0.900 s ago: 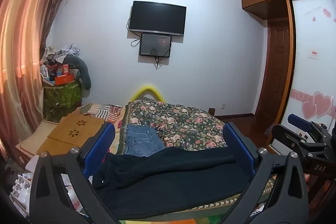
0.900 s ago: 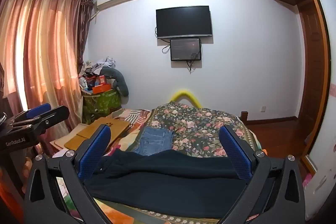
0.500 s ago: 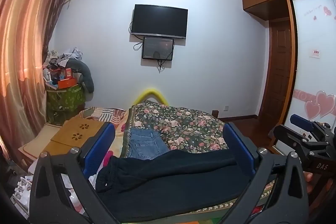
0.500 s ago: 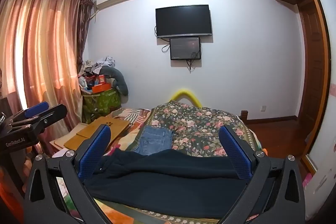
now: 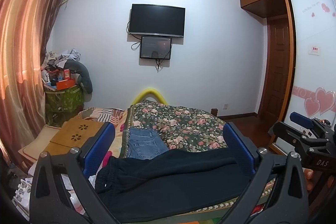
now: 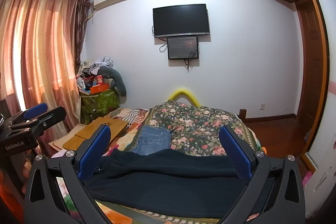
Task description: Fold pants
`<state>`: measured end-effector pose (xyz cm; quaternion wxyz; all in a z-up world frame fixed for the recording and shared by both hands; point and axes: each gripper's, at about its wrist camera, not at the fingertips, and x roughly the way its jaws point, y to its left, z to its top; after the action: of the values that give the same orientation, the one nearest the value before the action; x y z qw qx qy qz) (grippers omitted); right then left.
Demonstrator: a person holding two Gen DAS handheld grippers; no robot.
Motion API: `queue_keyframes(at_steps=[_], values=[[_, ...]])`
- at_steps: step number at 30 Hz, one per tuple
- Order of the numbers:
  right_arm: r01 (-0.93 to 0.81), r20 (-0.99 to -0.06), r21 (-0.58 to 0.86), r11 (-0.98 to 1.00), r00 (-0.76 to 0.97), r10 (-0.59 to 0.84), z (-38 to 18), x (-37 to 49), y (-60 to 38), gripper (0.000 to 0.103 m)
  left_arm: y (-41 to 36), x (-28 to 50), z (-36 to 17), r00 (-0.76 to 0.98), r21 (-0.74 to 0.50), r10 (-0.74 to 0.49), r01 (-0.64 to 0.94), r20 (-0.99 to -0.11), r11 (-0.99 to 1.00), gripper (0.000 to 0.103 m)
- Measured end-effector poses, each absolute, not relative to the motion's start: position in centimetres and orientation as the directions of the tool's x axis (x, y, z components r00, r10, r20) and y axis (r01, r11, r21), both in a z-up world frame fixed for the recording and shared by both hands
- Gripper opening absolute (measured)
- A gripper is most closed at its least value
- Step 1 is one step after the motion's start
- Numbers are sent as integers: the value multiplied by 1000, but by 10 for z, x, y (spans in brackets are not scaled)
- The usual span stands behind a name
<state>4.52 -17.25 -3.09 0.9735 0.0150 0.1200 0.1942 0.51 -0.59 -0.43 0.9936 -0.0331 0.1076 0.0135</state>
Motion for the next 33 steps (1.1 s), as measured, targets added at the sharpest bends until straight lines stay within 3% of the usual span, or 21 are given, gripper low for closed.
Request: queue_keyframes(at_steps=[33], values=[[-362,-237,78,929,898,370,-33,48,-177,103,0,10,-7,974,-71,1,-17,-226,997,103]])
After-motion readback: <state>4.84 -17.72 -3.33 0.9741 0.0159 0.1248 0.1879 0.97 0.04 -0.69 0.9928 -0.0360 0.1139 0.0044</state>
